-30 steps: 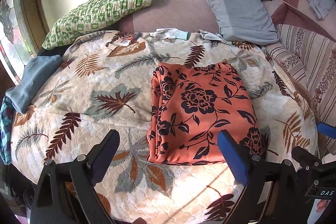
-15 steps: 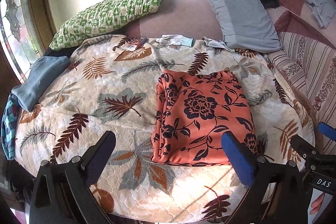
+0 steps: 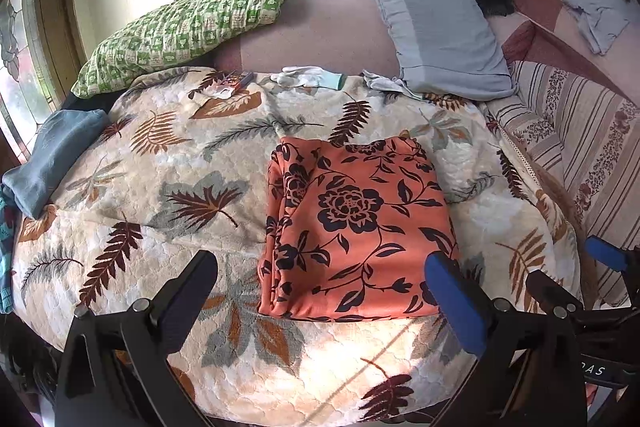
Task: Fold small clothes
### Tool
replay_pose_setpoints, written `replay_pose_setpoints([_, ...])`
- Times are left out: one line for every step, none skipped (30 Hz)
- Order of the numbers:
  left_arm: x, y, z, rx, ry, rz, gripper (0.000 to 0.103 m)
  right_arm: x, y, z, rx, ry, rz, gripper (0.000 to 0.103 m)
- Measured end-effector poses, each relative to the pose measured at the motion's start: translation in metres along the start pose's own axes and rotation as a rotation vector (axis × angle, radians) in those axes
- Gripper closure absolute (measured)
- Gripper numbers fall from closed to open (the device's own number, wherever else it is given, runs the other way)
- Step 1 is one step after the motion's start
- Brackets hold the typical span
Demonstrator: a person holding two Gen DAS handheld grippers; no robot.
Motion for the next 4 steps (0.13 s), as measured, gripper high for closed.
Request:
replay_pose_setpoints([0.0015,0.0012,0.0015,0.011,0.002,-0.005,0.000,-0.0002,0.0004,-0.0002,0.000,0.001,0.001,0.001])
replay_pose_setpoints([0.0032,0.0028,0.0026,0.018,0.004,-0.009,0.000,-0.0004,0.0013,-0.0008,0.000,0.002,0.003,0.001])
replay_pose_setpoints([0.0044,0.0042,0.0029,0.021,0.003,-0.013,0.000,-0.0006,0.0021,-0.0015,0.000,0.003,0.003,0.001])
replay_pose_setpoints([0.0054,0.0051,0.0028,0.023,0.000,-0.015,0.000,-0.0009,0.0028,-0.0023,-0.001,0.005,0.003,0.001])
Point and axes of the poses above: each gripper's, at about its wrist camera, not at the fingertips, and z roughly against the way its jaws point, x to its right, y to its top, the point moved 7 cm from there along -z, roughly the way its jaws point, and after that the axes turned 6 degrees about -x, right-handed, at the moved point
